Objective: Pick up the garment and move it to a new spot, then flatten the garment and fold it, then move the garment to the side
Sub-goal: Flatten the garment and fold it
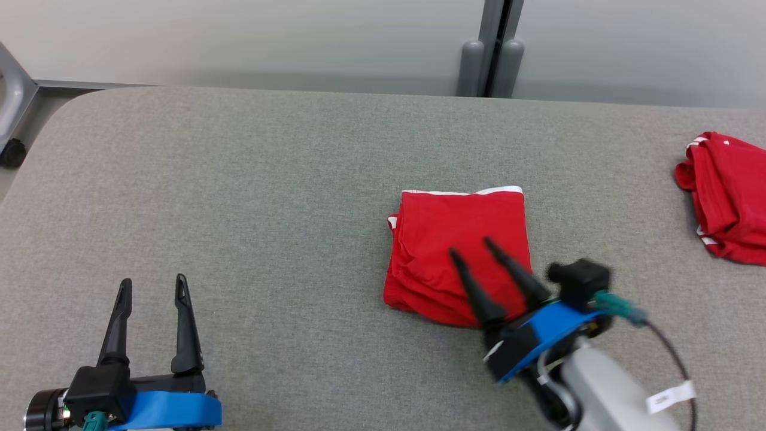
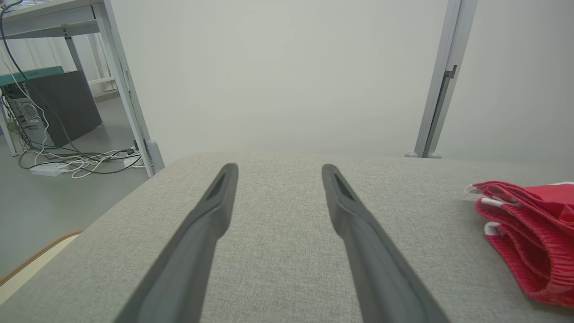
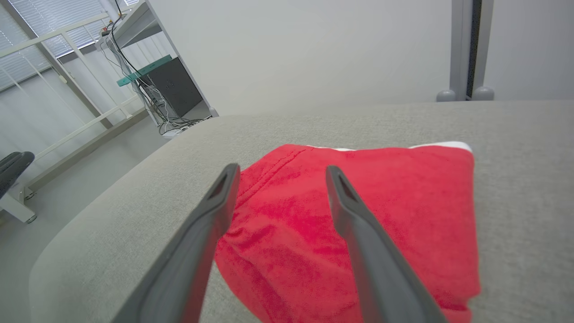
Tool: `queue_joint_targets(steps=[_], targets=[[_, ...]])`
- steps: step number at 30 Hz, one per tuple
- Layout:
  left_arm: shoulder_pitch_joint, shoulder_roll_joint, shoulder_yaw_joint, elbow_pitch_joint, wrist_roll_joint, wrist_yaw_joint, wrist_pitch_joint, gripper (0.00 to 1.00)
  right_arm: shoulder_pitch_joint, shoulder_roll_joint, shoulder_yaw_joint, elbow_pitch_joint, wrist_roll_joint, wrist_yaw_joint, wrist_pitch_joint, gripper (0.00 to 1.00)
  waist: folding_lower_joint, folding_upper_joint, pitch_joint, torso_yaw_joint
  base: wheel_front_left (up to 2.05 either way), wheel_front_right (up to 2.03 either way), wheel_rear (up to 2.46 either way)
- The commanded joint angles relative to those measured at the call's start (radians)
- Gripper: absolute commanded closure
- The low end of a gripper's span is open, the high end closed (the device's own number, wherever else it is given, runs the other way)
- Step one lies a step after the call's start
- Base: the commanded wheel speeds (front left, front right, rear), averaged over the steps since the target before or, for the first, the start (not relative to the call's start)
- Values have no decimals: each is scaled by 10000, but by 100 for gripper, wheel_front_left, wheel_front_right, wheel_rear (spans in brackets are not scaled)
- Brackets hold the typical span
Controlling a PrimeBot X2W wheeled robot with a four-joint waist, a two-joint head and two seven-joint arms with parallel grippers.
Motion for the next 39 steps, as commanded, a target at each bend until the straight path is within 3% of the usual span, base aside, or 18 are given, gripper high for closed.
queue_joint_targets(steps=[1,3,4,5,6,10,17,25,30,37,38,39], targets=[[31,-15,-13,-48,-66,41,-44,0,-99,-160,-343,-26,-61,5,-76,0,0,-1,15,-27,0,0,0],[11,-14,-14,-61,-66,34,-44,0,-178,-321,-896,37,-330,5,-102,0,0,-1,55,-49,0,0,0],[-10,-15,-9,-71,-67,28,-44,0,-220,-359,-1176,127,-475,5,-110,34,0,-1,77,-60,0,0,0],[-36,-14,-13,-71,-67,19,-44,0,-241,-371,-1369,227,-613,5,-113,81,0,-1,99,-63,0,0,0],[-67,-14,-26,-68,-64,7,-44,0,-283,-366,-1543,338,-733,5,-114,100,0,-1,121,-59,0,0,0],[-212,-16,-82,-37,-31,-29,-44,0,-592,-196,-1791,1051,-1230,5,-123,100,0,-1,218,-24,0,0,0],[-386,-16,-207,99,-8,-77,-44,0,-1041,362,-932,2378,-1674,5,-127,100,0,-1,329,205,0,0,0],[-512,-15,-234,180,-47,-68,-44,0,-725,617,1101,2125,-833,5,-127,100,0,-1,410,410,0,0,0],[-517,-17,-215,225,13,-31,-44,0,-811,597,1821,1788,-373,5,-130,100,0,-1,385,383,0,0,0],[-444,11,-99,268,161,-44,-44,0,-720,594,832,960,-868,5,-130,100,0,-1,171,33,0,0,0],[-417,37,-79,306,209,-64,-44,0,-458,587,128,494,-1220,5,-129,99,0,-1,55,-108,0,0,0],[-417,37,-79,306,209,-64,-44,0,-458,587,128,494,-1220,5,-129,99,0,-1,55,-108,0,0,0]])
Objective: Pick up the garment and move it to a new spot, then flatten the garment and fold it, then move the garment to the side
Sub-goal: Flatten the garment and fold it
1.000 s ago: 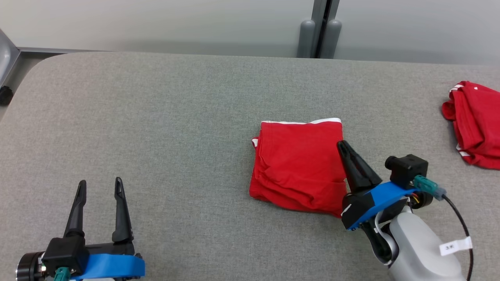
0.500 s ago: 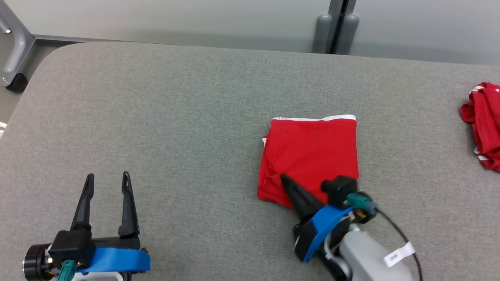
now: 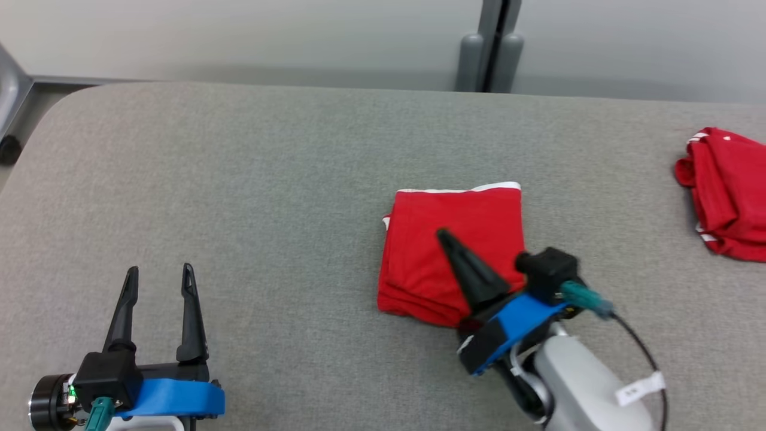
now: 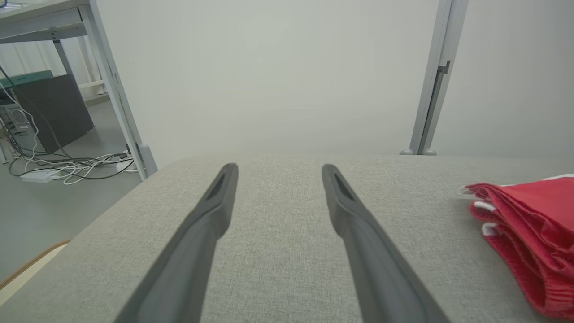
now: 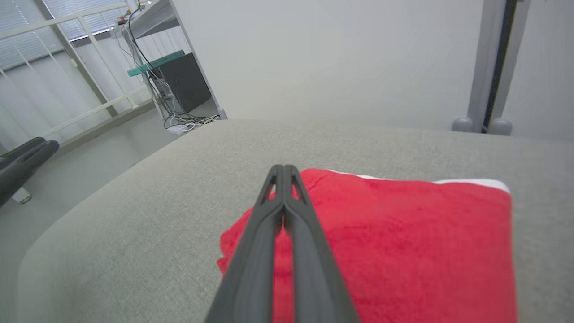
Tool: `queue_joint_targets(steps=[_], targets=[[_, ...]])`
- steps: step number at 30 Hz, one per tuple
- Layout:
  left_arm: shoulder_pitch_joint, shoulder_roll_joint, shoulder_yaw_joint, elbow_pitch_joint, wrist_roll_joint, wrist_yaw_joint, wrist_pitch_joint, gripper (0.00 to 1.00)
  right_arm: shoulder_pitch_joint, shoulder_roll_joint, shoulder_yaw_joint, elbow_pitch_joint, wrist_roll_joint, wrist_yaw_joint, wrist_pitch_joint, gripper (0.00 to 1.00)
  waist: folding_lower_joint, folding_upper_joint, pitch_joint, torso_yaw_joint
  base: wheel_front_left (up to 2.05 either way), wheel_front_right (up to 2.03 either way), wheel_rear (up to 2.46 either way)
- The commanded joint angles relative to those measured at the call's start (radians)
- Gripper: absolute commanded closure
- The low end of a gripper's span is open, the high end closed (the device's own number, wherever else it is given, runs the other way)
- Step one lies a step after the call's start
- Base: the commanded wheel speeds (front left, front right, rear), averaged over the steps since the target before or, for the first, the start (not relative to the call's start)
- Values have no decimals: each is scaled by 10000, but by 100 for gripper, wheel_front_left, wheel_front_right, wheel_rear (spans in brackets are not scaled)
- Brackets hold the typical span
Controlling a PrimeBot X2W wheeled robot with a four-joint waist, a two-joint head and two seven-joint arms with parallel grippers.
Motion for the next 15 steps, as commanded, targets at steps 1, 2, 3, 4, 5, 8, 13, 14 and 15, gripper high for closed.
queue_joint_targets(steps=[1,2,3,4,5,8,13,14,15], targets=[[-6,37,31,1,37,-9,-44,0,240,-57,-208,-115,-142,3,-48,55,0,0,-124,-135,0,0,0],[7,53,54,24,55,-9,-44,0,382,-58,-640,-402,-364,3,-48,21,0,0,-189,-215,0,0,0],[26,71,72,52,73,5,-44,0,562,-52,-1008,-596,-566,3,-48,0,0,0,-255,-283,0,0,0],[44,87,66,53,110,2,-44,0,767,-46,-1412,-820,-774,3,-50,0,0,0,-324,-349,0,0,0],[78,98,73,69,128,15,-44,0,951,-47,-1847,-1081,-899,3,-48,0,0,0,-402,-419,0,0,0],[143,168,96,128,182,14,-44,0,1599,-47,-2960,-1651,-1313,3,-48,0,0,0,-594,-581,0,0,0],[365,252,164,217,244,62,-44,0,2531,-40,-4177,-2270,-1997,3,-48,0,0,0,-837,-835,0,0,0],[415,274,160,223,288,82,-44,0,2685,-43,-4341,-2406,-2160,3,-48,0,0,0,-889,-885,0,0,0],[453,300,144,233,319,109,-44,0,2857,-43,-4489,-2528,-2268,3,-47,0,0,0,-934,-933,0,0,0]])
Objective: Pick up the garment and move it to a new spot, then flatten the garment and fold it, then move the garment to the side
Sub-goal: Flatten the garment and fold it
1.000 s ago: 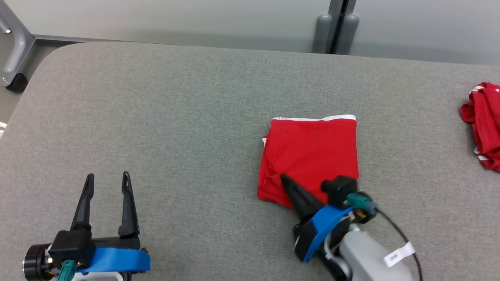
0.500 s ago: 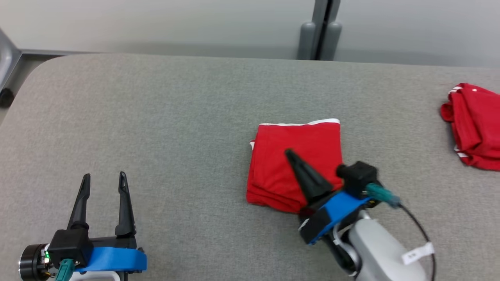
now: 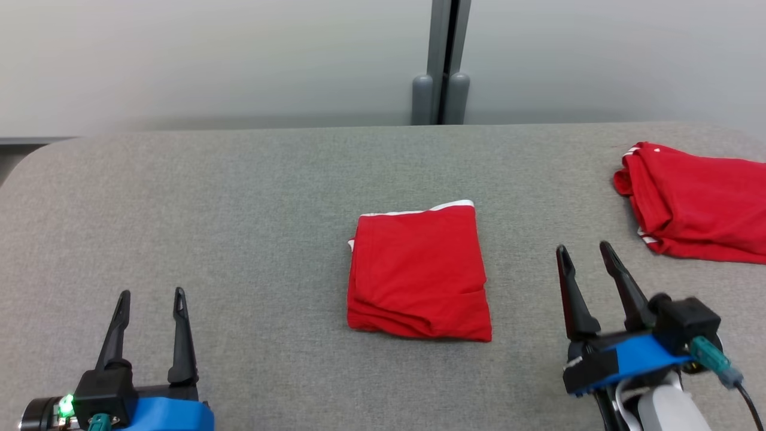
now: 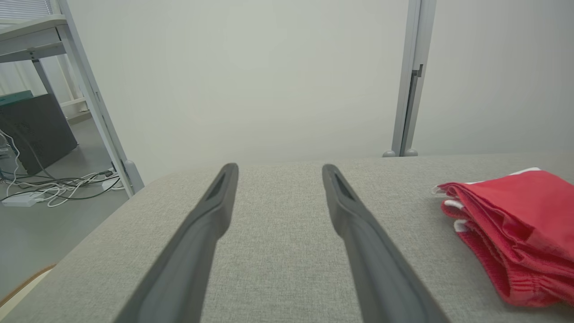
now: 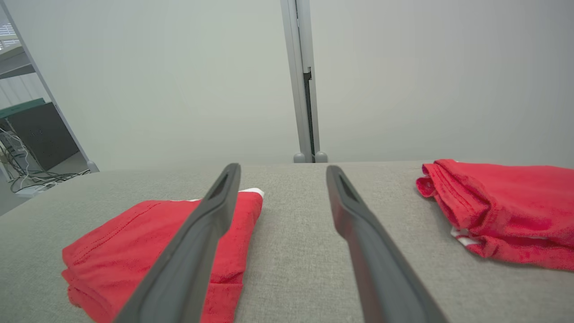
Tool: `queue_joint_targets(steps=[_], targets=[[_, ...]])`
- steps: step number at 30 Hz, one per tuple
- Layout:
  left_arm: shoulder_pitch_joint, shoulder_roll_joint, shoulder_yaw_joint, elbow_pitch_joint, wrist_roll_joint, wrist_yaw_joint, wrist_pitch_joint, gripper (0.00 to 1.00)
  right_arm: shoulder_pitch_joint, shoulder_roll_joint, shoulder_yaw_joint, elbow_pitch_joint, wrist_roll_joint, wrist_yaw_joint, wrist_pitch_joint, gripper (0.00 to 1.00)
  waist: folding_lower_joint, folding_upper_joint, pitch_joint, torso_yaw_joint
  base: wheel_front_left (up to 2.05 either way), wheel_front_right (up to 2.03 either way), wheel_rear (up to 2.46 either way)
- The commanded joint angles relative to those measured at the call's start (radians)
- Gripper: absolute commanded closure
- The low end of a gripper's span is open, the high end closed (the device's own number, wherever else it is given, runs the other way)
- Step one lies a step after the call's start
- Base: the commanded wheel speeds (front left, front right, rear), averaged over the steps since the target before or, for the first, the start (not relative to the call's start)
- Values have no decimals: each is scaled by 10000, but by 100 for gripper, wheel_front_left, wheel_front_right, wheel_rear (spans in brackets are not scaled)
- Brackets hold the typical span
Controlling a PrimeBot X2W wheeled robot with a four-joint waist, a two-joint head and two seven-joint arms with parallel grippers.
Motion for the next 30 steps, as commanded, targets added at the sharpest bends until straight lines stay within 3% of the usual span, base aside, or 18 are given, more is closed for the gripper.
queue_joint_targets(steps=[1,21,30], targets=[[88,49,32,33,5,56,-44,0,274,-19,-65,-68,-117,3,-47,0,1,1,-101,-111,0,0,0],[738,227,-111,648,-104,154,-44,0,1869,-23,-633,-573,-459,3,311,0,1,1,-771,-238,0,0,0],[702,199,-213,26,-185,273,685,0,1986,-23,-682,-941,-608,3,783,0,1,1,-731,-66,0,0,0]])
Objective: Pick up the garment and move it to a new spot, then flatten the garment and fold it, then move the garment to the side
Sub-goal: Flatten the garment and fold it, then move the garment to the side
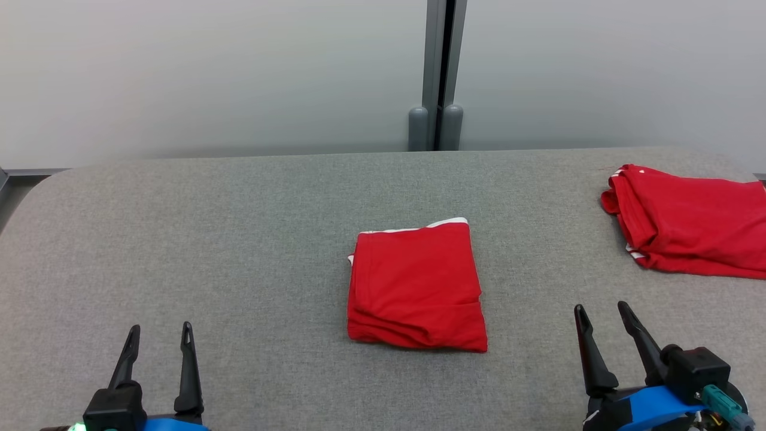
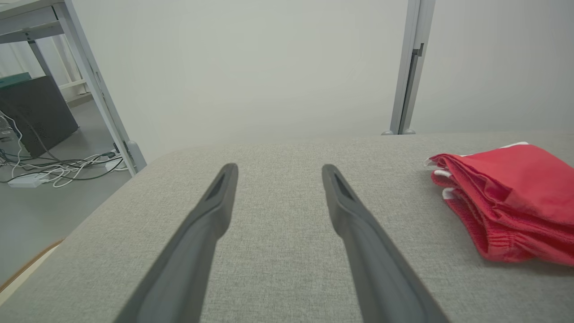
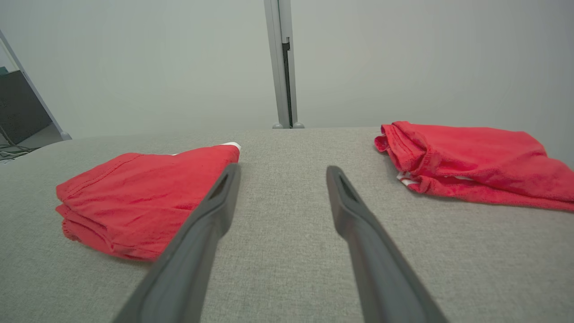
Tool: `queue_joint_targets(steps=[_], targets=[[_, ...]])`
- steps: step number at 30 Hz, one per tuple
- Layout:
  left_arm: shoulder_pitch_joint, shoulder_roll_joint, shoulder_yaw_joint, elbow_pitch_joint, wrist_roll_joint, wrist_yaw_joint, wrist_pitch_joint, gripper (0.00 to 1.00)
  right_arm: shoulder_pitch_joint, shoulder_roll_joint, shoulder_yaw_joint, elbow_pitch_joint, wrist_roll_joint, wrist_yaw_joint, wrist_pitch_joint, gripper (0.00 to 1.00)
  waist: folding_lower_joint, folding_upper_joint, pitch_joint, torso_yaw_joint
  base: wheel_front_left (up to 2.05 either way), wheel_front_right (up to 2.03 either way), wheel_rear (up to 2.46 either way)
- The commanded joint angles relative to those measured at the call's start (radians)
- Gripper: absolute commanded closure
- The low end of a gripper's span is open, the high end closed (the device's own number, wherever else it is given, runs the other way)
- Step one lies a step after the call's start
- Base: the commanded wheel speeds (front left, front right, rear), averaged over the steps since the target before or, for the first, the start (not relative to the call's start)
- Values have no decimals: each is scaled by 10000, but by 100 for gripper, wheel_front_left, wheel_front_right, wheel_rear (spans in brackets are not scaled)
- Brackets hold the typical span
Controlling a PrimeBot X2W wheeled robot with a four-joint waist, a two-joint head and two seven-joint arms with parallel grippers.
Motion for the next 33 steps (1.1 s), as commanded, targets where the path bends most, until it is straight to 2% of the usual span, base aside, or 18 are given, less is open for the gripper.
queue_joint_targets(steps=[1,24,29,33], targets=[[-80,54,32,-89,-27,40,73,0,107,-25,-41,-85,-47,3,48,0,0,1,15,20,0,0,0],[165,157,-47,-642,-271,284,339,0,150,-25,181,-192,-93,3,221,0,0,1,60,49,0,0,0],[-54,129,-110,-665,-369,346,279,0,-703,-25,713,-244,-178,3,251,0,0,1,343,130,0,0,0],[-301,99,-199,-578,-416,341,139,0,-1935,-28,1206,207,-434,3,412,0,0,1,658,247,0,0,0]])
